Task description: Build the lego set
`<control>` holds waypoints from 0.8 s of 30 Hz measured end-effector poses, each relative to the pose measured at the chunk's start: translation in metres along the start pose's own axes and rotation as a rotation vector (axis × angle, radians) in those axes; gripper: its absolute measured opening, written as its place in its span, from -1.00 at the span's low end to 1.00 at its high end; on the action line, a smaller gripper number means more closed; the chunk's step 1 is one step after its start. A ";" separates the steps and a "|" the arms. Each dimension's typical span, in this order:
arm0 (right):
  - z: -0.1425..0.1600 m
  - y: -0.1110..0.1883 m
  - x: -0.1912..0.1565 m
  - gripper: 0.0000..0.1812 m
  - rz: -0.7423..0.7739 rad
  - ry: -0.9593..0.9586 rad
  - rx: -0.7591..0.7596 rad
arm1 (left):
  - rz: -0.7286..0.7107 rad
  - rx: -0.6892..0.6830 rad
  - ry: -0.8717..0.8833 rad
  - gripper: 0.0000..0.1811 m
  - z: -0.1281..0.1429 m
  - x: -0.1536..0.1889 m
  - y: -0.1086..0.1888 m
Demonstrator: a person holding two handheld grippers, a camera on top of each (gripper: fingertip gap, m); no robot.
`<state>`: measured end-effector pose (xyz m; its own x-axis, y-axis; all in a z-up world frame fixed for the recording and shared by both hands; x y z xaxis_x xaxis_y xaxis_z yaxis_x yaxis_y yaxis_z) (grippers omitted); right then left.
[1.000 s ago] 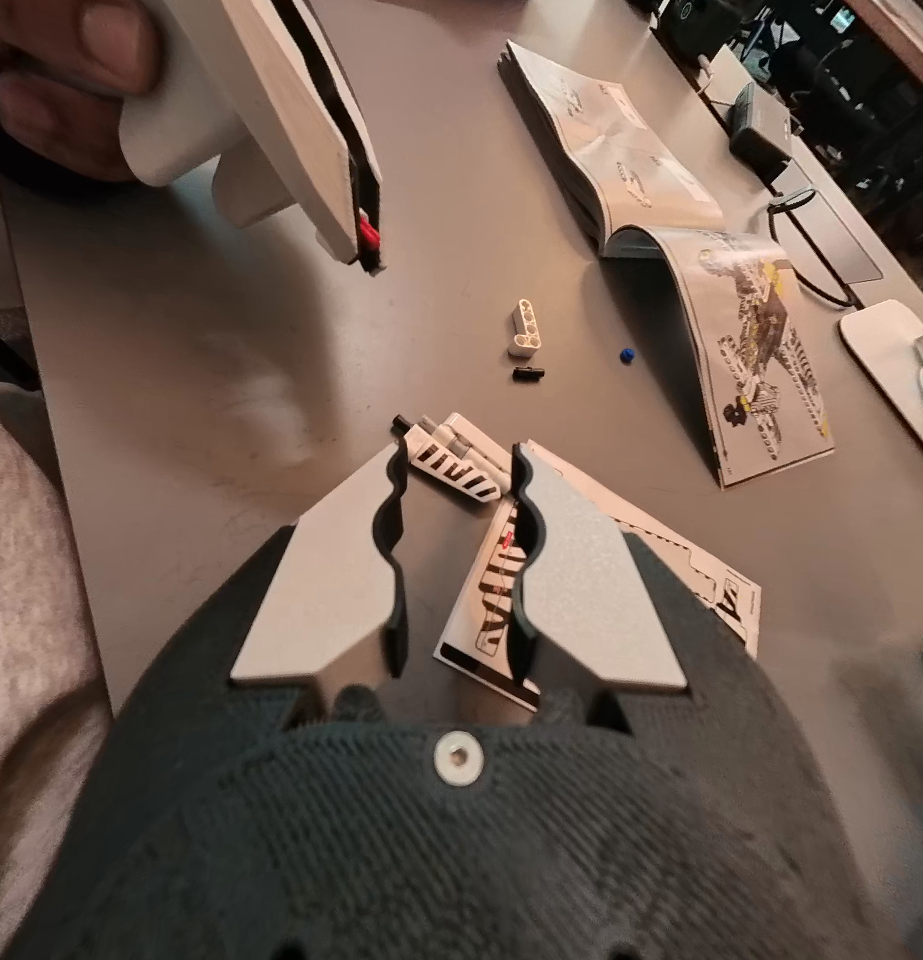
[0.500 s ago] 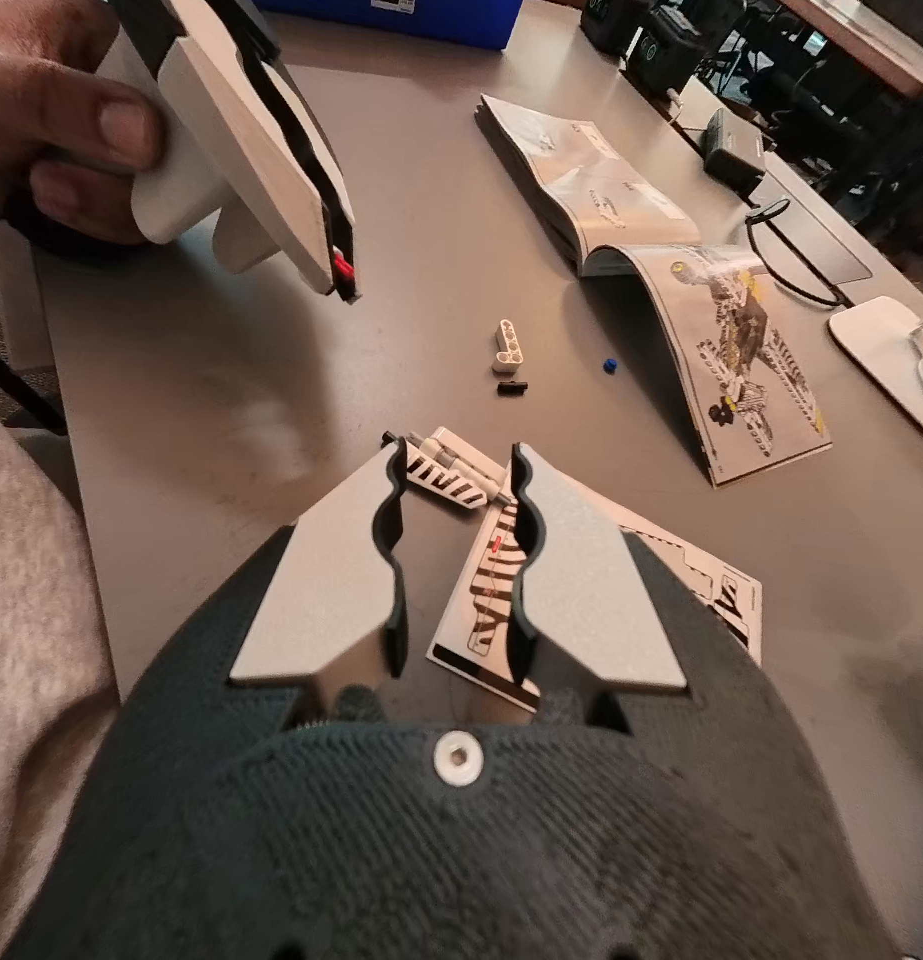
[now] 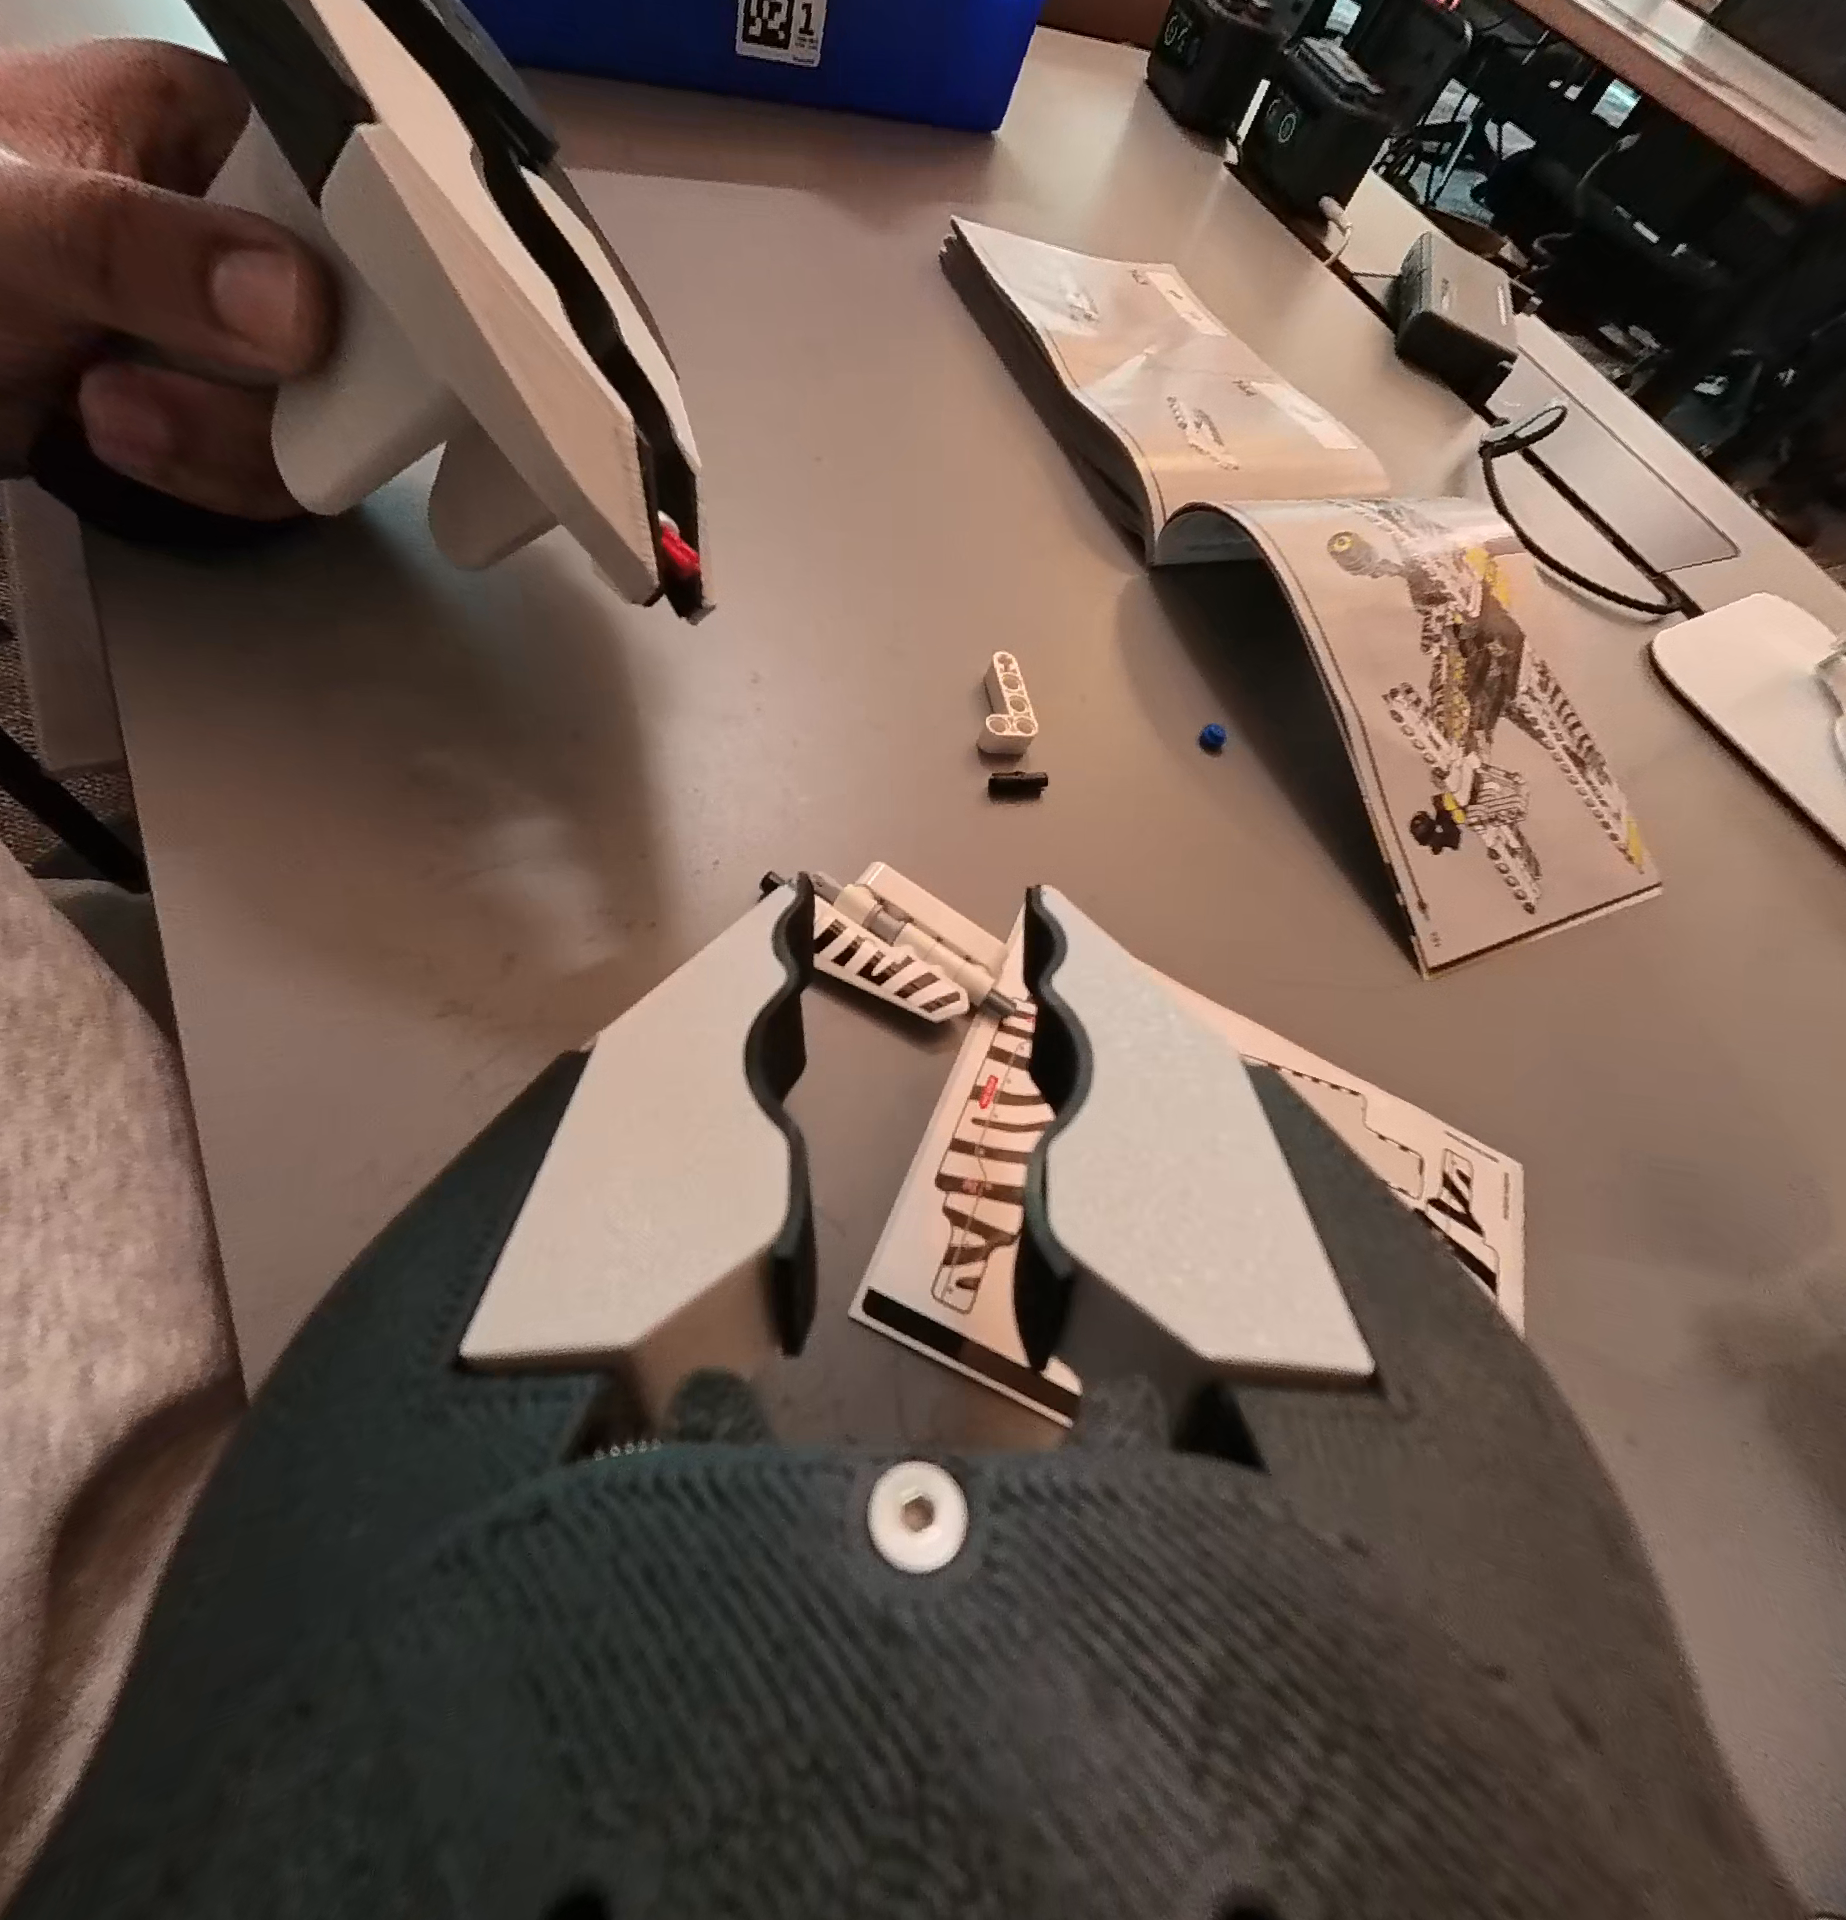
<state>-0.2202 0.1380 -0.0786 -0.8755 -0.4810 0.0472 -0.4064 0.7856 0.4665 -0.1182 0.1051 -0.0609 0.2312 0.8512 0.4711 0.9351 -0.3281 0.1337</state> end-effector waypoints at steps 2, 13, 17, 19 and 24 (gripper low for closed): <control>0.000 0.000 0.000 -0.56 0.000 -0.002 0.002 | 0.000 0.000 0.000 -0.95 0.000 0.000 0.000; -0.001 0.001 0.000 -0.56 -0.001 -0.006 0.004 | 0.000 0.001 0.001 -0.95 0.000 0.000 0.000; -0.001 0.001 0.000 -0.56 -0.002 -0.006 0.006 | 0.000 0.003 0.001 -0.95 0.000 0.000 0.000; -0.002 0.001 0.001 -0.56 0.000 -0.005 0.016 | 0.000 0.004 0.001 -0.95 0.000 0.000 0.000; -0.003 0.003 0.001 -0.56 0.000 -0.013 0.030 | 0.000 0.008 0.003 -0.95 -0.001 0.000 0.001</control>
<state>-0.2218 0.1385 -0.0744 -0.8787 -0.4761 0.0353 -0.4141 0.7970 0.4396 -0.1176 0.1045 -0.0604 0.2305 0.8502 0.4734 0.9373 -0.3247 0.1269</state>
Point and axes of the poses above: each gripper's, where its closed fingertips meet, y back along the fingers, z out of its underside, x = y × z across the jaws, the point moved 4 cm from there along y, back along the fingers, and after that the axes turned 14 degrees about -y, right-handed, at the moved point
